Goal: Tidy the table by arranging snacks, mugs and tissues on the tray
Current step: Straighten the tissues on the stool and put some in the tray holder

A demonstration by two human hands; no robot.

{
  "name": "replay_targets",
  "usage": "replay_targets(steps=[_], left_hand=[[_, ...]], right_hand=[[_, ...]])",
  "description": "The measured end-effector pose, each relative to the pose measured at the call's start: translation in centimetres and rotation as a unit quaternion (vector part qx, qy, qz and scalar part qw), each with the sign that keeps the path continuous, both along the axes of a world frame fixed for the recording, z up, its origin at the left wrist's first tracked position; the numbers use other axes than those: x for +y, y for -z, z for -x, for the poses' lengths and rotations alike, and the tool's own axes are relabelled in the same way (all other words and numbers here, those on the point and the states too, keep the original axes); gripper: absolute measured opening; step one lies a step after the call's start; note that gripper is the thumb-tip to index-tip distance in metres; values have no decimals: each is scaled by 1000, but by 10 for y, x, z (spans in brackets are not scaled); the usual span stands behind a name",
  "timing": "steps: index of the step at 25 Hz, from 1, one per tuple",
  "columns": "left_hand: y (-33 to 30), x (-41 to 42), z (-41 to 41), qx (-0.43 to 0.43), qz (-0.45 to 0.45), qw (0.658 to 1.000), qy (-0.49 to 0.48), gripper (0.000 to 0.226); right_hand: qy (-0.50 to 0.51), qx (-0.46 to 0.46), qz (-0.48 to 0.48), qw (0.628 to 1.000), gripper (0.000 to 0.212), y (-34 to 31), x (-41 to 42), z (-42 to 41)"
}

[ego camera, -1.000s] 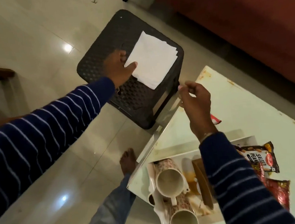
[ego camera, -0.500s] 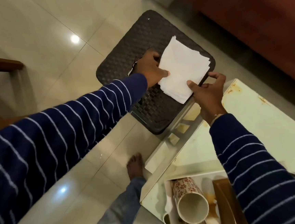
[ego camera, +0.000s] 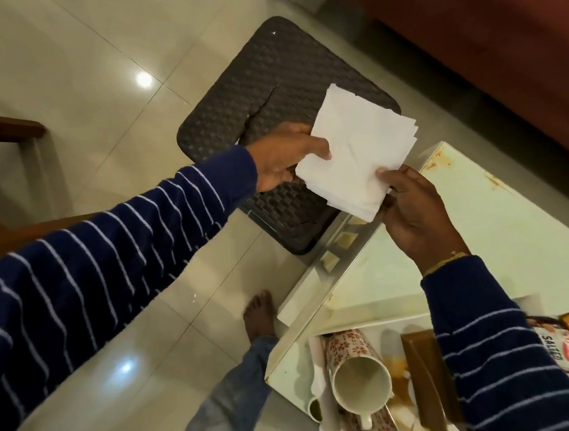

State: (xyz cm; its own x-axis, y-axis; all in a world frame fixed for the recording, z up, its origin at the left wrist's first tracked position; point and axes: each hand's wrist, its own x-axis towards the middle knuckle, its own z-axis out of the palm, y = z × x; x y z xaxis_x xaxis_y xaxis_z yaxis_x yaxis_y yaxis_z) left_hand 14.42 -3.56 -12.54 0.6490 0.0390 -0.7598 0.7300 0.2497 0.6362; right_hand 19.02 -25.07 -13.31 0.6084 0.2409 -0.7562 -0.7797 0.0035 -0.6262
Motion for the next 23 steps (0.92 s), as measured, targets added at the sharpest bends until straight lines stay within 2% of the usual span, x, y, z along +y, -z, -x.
replay_targets(steps=[6, 8, 10, 13, 15, 20, 23], left_hand=[[-13, -47, 16, -5, 124, 992, 15, 47], [-15, -73, 20, 10, 174, 984, 30, 56], [-16, -97, 25, 11, 243, 969, 44, 59], [-20, -133, 29, 1, 319, 947, 42, 40], [-23, -153, 30, -3, 308, 951, 36, 35], [-40, -185, 32, -19, 233, 971, 49, 44], [-50, -201, 34, -15, 214, 976, 30, 48]], right_hand=[[16, -5, -102, 995, 39, -34, -58, 9], [8, -10, -127, 992, 39, -44, -78, 17], [-3, -19, -108, 994, 37, -50, -91, 25], [-2, -41, -65, 997, 36, -60, -115, 34], [-12, -59, -28, 998, 37, -66, -138, 39], [-46, -133, 84, 986, 30, -80, -187, 59], [-47, -165, 100, 980, 29, -85, -207, 69]])
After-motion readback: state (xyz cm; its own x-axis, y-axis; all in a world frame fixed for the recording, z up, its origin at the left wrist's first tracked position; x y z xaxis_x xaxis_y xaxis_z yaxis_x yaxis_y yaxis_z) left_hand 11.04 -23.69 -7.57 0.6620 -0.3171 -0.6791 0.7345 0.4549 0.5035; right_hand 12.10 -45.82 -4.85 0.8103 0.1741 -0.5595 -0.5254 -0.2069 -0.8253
